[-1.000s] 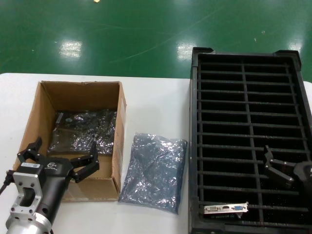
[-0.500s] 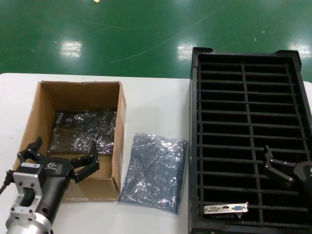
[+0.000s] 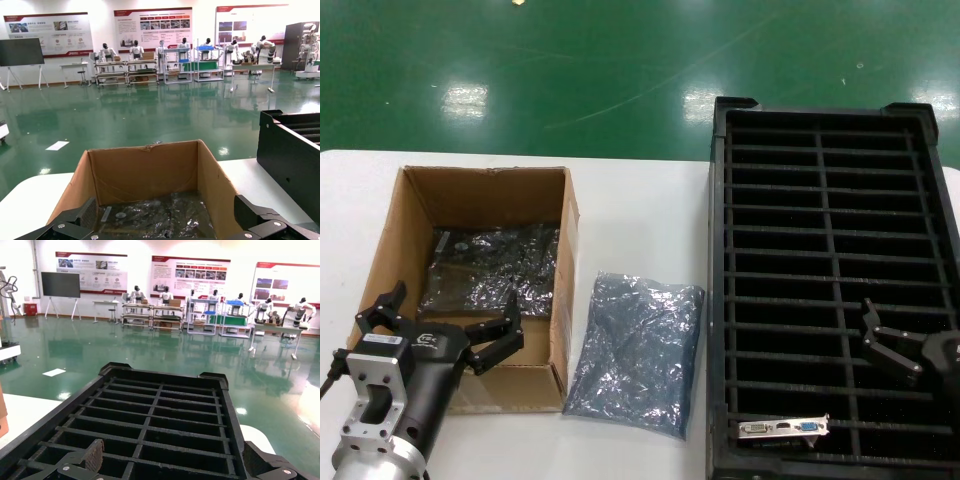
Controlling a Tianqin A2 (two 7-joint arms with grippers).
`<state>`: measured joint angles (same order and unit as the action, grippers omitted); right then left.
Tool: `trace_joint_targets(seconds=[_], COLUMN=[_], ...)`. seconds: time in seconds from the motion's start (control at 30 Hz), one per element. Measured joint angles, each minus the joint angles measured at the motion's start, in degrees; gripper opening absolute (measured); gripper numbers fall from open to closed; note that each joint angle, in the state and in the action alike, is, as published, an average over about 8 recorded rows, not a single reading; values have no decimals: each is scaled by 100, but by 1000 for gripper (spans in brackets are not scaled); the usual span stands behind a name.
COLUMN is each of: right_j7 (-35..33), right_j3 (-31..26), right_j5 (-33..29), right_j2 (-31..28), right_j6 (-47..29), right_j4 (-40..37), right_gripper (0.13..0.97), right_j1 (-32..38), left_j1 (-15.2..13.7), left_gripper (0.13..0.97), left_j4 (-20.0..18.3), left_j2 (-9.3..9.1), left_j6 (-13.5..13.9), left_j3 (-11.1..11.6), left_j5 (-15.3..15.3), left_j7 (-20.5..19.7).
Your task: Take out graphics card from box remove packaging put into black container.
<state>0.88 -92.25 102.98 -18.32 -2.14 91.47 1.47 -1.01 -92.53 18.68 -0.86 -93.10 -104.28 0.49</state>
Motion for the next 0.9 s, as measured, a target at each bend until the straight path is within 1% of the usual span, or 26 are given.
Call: trace_joint_targets(seconds=[0.9], right_j7=[0], right_j3=[0], right_j5=[0], right_j2=[0], right_j6=[0], right_j4=[0], right_gripper=[966], right_j1=[0], left_j1=[0], left_gripper=[966], left_j4=[0], left_j2=[0], left_j6=[0], left_j3=[0], left_j5=[0], left_j7=[0])
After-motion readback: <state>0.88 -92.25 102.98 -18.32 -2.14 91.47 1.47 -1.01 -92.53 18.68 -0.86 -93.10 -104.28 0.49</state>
